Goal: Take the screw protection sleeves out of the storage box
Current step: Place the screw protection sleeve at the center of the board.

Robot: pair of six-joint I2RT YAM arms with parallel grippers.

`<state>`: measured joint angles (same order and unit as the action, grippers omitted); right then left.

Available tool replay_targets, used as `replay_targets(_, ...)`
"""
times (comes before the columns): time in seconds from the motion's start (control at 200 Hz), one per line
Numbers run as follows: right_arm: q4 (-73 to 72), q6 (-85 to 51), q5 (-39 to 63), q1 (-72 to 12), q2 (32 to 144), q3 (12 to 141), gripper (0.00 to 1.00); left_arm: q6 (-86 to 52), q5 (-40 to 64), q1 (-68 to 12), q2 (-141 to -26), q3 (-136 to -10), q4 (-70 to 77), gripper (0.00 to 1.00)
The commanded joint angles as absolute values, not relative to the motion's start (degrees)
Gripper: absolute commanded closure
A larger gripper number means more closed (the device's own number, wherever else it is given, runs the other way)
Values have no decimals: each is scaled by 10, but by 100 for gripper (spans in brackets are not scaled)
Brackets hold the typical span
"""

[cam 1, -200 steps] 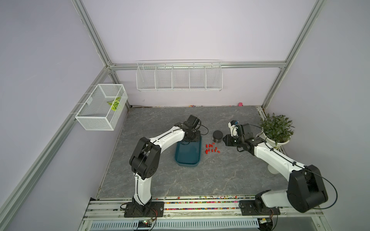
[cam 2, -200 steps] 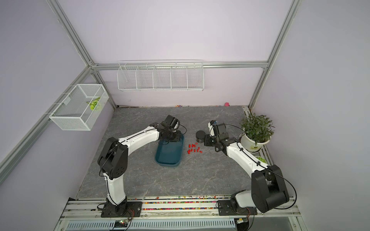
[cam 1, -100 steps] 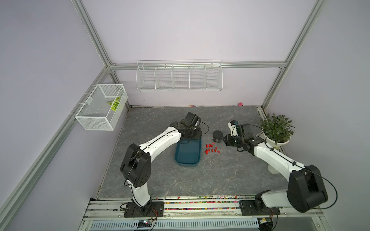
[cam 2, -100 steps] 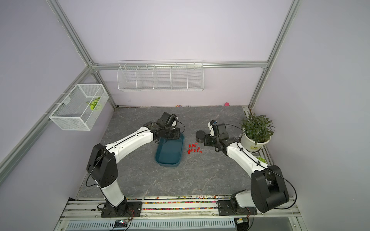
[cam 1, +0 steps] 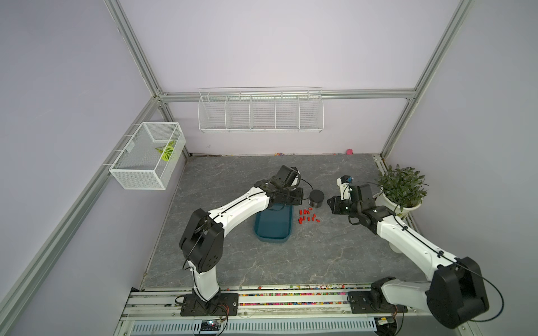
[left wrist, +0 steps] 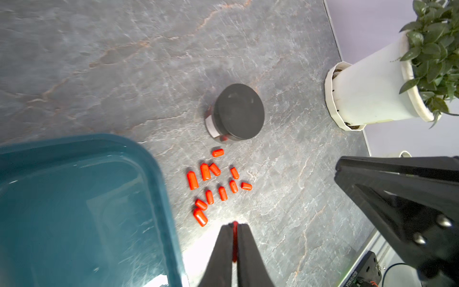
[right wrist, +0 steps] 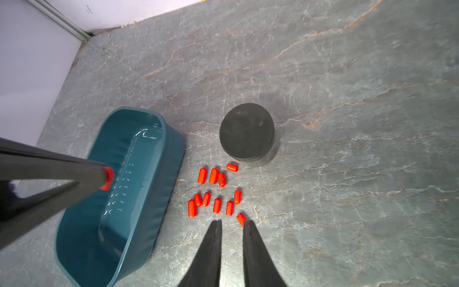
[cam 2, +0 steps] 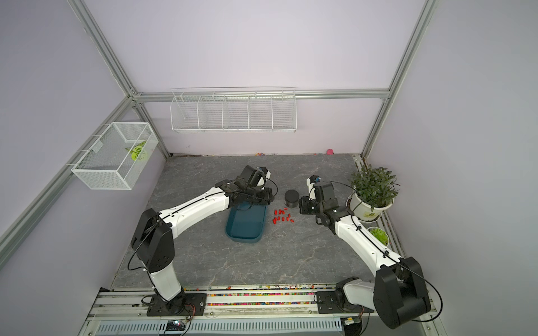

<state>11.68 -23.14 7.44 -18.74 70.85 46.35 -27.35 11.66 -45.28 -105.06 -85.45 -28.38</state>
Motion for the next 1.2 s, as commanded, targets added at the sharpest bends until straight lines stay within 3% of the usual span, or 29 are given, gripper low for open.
replay_targets(0.0, 85, -235, 44, -189, 664, 428, 79, -276, 128, -465, -1079, -882, -270, 88)
replay_targets(0.2, 60, -242, 22, -190, 612, 391, 80, -278, 139, -476, -1120, -912, -264, 88)
replay_targets(1.195, 63, -247, 11, -189, 615, 392, 79, -261, 150, -506, -1273, -1020, -280, 86)
